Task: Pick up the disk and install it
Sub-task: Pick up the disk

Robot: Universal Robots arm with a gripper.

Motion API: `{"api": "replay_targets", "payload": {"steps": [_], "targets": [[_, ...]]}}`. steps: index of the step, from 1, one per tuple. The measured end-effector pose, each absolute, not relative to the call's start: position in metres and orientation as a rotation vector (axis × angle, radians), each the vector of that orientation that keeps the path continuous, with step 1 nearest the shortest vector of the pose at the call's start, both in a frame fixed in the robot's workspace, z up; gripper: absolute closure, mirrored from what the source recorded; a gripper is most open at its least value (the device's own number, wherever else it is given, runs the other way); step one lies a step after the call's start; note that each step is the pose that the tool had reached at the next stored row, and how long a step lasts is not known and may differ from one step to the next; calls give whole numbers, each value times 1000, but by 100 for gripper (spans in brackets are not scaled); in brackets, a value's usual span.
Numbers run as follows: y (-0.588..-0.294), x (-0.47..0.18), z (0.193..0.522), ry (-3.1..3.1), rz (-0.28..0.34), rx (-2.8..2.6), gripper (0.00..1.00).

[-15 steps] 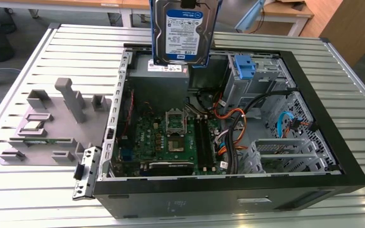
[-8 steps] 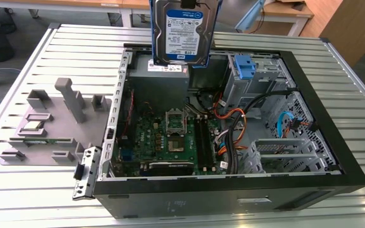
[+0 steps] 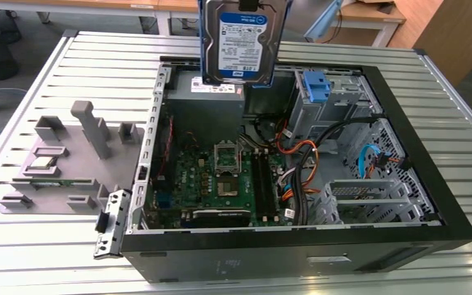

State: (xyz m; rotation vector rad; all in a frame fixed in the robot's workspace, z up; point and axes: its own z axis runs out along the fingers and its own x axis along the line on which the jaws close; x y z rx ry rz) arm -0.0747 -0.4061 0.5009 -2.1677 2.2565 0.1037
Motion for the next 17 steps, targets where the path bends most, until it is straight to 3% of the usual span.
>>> {"api": "replay_targets", "payload": {"steps": [17], "targets": [[-418,-59,501,2257,104,-2168,65]]}}
